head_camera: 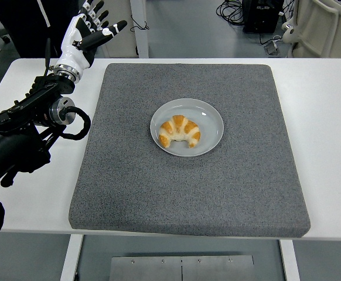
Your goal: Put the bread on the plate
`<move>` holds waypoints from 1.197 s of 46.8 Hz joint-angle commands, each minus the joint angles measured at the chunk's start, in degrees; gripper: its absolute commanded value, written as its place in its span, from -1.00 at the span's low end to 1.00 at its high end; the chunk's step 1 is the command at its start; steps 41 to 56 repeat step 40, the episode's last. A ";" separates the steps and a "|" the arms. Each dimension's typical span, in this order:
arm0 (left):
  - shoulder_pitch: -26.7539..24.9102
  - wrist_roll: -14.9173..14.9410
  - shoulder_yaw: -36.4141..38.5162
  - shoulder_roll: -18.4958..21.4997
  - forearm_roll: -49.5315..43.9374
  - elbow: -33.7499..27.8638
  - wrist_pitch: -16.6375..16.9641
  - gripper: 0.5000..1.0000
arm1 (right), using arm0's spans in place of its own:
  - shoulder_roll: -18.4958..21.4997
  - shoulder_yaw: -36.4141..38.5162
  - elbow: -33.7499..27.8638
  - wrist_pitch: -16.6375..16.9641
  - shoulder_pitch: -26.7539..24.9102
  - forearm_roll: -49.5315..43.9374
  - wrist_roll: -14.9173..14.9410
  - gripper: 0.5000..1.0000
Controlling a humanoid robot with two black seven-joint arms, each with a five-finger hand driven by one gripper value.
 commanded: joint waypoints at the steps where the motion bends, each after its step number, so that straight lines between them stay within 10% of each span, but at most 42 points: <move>1: 0.00 0.03 -2.18 -2.12 -1.19 3.16 -0.26 0.92 | 0.00 0.00 0.01 0.00 -0.02 0.00 0.00 1.00; 56: 1.67 1.26 -5.35 -7.31 -8.05 12.75 -8.43 0.92 | 0.00 -0.43 0.71 0.27 0.24 0.00 0.00 1.00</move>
